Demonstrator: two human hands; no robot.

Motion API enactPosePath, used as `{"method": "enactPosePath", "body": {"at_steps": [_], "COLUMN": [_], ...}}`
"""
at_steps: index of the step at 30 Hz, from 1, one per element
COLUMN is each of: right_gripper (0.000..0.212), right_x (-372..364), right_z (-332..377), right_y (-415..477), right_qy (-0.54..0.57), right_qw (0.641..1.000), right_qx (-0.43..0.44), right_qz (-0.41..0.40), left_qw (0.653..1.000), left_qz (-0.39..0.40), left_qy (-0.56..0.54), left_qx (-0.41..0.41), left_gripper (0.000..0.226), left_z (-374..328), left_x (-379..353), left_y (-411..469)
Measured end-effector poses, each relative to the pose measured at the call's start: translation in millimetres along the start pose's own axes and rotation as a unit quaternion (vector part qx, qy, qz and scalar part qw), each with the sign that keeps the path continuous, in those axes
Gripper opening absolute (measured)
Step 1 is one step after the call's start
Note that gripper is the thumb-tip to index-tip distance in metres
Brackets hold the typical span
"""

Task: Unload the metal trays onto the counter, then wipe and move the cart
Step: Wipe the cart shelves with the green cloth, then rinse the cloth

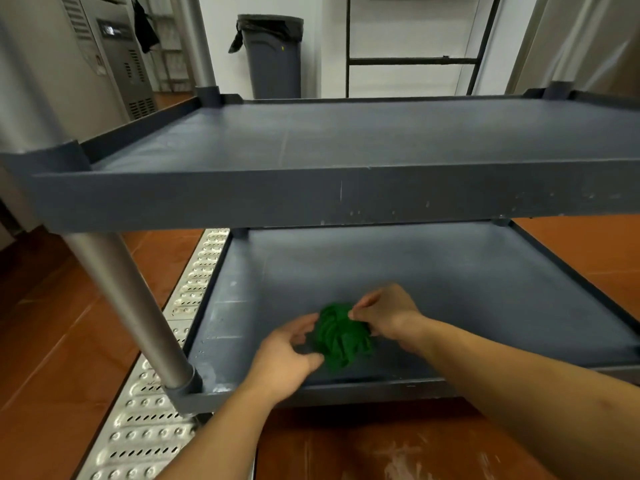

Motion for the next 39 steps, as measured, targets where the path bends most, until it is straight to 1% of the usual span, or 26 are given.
{"method": "enactPosePath", "body": {"at_steps": [2, 4, 8, 10, 12, 15, 17, 19, 23, 25, 26, 27, 28, 30, 33, 34, 37, 38, 39], "right_gripper": [0.009, 0.011, 0.01, 0.008, 0.009, 0.009, 0.008, 0.007, 0.01, 0.013, 0.013, 0.012, 0.012, 0.01, 0.009, 0.007, 0.004, 0.012, 0.029], "right_x": [4, 5, 8, 9, 10, 13, 17, 23, 39, 48, 53, 57, 61, 69, 84, 88, 103, 106, 107], "right_z": [-6, -10, -10, -10, -10, -9, -8, -8, -10, -12, -15, -16, -17, -17, -10, -8, -9, -10, -12], "right_y": [-3, -6, -10, -10, -10, -12, -14, -15, -18, -20, -19, -18, -18, -17, -16, -16, -14, -16, -20], "right_qy": [0.067, 0.134, 0.222, 0.236, 0.231, 0.232, 0.227, 0.218, 0.168, 0.147, 0.14, 0.134, 0.133, 0.139, 0.129, 0.106, -0.016, -0.032, -0.033], "right_qw": [0.997, 0.988, 0.969, 0.965, 0.965, 0.964, 0.965, 0.966, 0.975, 0.979, 0.98, 0.981, 0.981, 0.983, 0.99, 0.994, 1.0, 0.999, 0.999], "right_qx": [-0.043, -0.075, -0.108, -0.118, -0.123, -0.126, -0.131, -0.136, -0.141, -0.14, -0.139, -0.138, -0.138, -0.12, -0.049, -0.029, 0.007, 0.013, 0.017], "right_qz": [-0.006, -0.01, -0.011, -0.011, -0.002, 0.015, 0.022, 0.033, 0.034, 0.029, 0.03, 0.033, 0.036, 0.027, 0.009, 0.005, -0.017, 0.001, 0.037], "left_qw": [1.0, 0.999, 0.997, 0.996, 0.991, 0.98, 0.975, 0.976, 0.981, 0.985, 0.986, 0.986, 0.983, 0.979, 0.978, 0.979, 0.982, 0.983, 0.984], "left_qz": [0.011, 0.005, -0.038, -0.053, -0.081, -0.136, -0.151, -0.151, -0.092, -0.085, -0.098, -0.124, -0.151, -0.182, -0.179, -0.173, -0.16, -0.158, -0.16], "left_qy": [-0.006, 0.008, 0.031, 0.05, 0.081, 0.097, 0.105, 0.097, 0.107, 0.092, 0.068, 0.036, 0.004, -0.026, -0.031, -0.036, -0.027, -0.018, -0.016], "left_qx": [-0.013, -0.036, -0.053, -0.056, -0.072, -0.107, -0.126, -0.123, -0.13, -0.119, -0.112, -0.107, -0.101, -0.091, -0.1, -0.101, -0.098, -0.09, -0.077], "left_gripper": [0.067, 0.07, 0.062, 0.058, 0.052, 0.035, 0.023, 0.016, 0.012, 0.007, 0.013, 0.025, 0.031, 0.026, 0.024, 0.024, 0.027, 0.027, 0.026], "left_z": [-8, -19, -32, -30, -30, -37, -39, -40, -49, -55, -59, -62, -64, -75, -98, -105, -126, -131, -136], "left_x": [-11, -21, -30, -31, -31, -30, -33, -37, -40, -38, -37, -37, -39, -46, -56, -58, -60, -60, -60], "left_y": [-1, 3, 11, 11, 11, 11, 16, 17, 20, 22, 24, 26, 28, 28, 32, 35, 39, 38, 35]}}
Point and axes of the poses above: each hand's wrist, its own y-axis towards the middle knuckle, its own x-axis out of the back of the hand, z = x × y, the point moved 4 cm from there along y, towards the middle knuckle, and after that the axes turned 5 degrees about -x, right-handed, at the moved point
